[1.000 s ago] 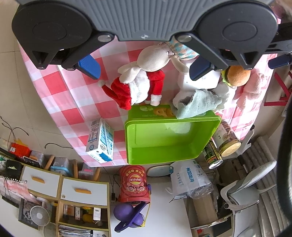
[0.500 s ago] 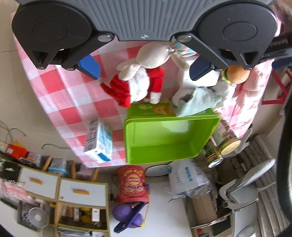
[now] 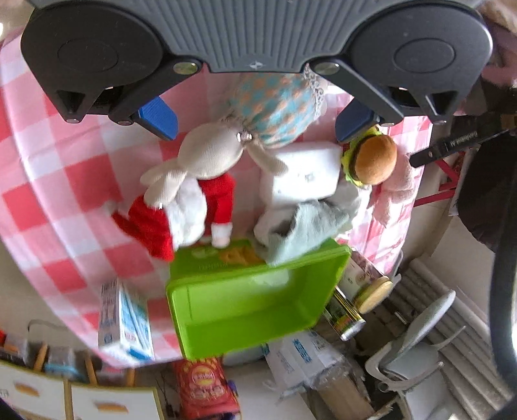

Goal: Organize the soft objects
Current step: 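Grasp the pink plush bunny with the left tool while the right tool grasps the rabbit doll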

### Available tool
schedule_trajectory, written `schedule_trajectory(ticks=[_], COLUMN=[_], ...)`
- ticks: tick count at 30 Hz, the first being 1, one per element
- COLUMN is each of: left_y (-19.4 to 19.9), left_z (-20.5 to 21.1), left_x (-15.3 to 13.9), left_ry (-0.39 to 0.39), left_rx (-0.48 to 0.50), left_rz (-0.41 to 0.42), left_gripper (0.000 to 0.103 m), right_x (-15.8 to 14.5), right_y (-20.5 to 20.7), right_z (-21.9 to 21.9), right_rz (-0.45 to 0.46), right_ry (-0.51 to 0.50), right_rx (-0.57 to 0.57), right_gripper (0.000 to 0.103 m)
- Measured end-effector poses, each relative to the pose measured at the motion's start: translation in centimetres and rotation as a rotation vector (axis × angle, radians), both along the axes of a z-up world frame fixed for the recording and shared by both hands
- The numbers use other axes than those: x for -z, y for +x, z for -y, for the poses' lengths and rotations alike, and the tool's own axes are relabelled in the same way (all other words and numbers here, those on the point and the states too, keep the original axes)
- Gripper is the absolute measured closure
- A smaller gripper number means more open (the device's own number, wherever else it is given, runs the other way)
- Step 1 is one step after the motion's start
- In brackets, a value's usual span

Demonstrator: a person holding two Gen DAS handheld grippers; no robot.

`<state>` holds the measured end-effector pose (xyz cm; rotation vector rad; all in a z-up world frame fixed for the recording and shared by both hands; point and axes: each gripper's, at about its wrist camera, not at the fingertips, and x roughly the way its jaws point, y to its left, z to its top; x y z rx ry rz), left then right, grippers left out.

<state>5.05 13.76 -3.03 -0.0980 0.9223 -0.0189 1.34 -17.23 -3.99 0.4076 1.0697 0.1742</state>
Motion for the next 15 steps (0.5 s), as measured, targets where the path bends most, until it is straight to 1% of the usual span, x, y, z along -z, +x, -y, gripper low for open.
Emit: schedule_trajectory(ticks=[2,6,8,12,15], left_y=[0.5,1.3,1.9,2.5,3.0], left_z=[-1.1,-2.4,-2.7,-2.8,-2.9], left_x=[0.5,1.7,2.3,3.1,3.7], left_ry=[-0.007,-0.023,-0.023,-0.004,-0.018], left_rx=[-0.016,-0.052,-0.064,-0.082,-0.106], left_rz=[0.033,0.058,0.059,0.069,0.067], left_gripper=[0.007,0.008,0.013,0.020,0.024], right_x=[0.9,2.3,3.1,4.1,4.5], right_y=[0.2,0.9,1.3,1.9,2.1], right_z=[-0.2,-0.5,-0.9,-2.1,-2.9], right_rz=[-0.028,-0.088,-0.106,-0.130,-0.144], right_ry=[0.003,0.040,0.043,0.015,0.001], right_rx=[0.009,0.034,0.040,0.034,0.032], right_gripper=[0.011,0.011,0.011,0.018,0.022])
